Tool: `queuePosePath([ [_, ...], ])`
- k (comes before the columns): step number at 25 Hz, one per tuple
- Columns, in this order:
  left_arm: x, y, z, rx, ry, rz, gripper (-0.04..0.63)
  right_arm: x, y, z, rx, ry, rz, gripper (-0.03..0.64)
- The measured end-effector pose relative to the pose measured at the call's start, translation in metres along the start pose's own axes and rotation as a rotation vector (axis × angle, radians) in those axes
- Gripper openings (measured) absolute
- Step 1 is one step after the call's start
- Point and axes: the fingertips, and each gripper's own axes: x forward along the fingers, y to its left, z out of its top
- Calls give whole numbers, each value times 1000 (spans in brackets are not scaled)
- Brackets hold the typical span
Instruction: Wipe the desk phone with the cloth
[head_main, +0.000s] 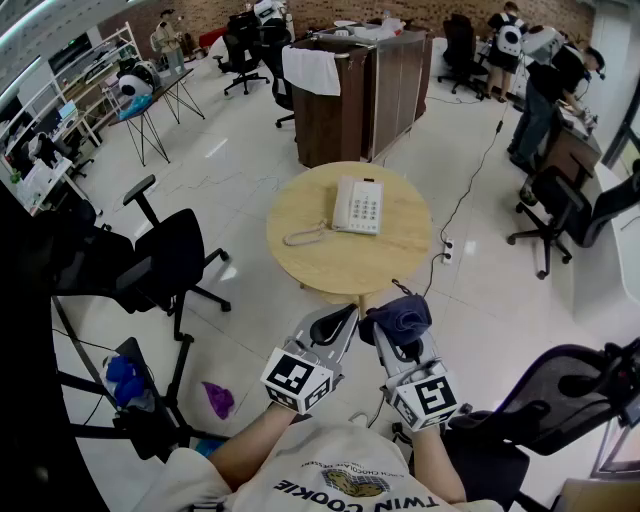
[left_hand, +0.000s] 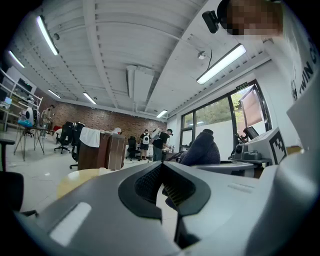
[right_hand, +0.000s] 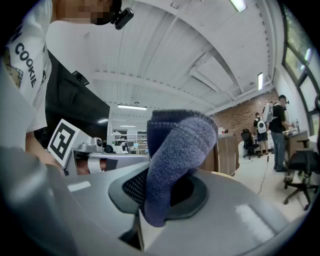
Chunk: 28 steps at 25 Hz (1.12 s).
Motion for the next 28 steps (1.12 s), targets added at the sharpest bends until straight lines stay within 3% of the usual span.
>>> queuePosePath([
  [13,31,-6,-15,-19,36,21,6,-6,-38,-10,47,5,21,64],
  [20,51,23,-25,-53,40,31,6,14,-55,-19,45,32,17,64],
  [28,103,85,-31,-109,52,19,6,81,-89,-26,15,93,10,64],
])
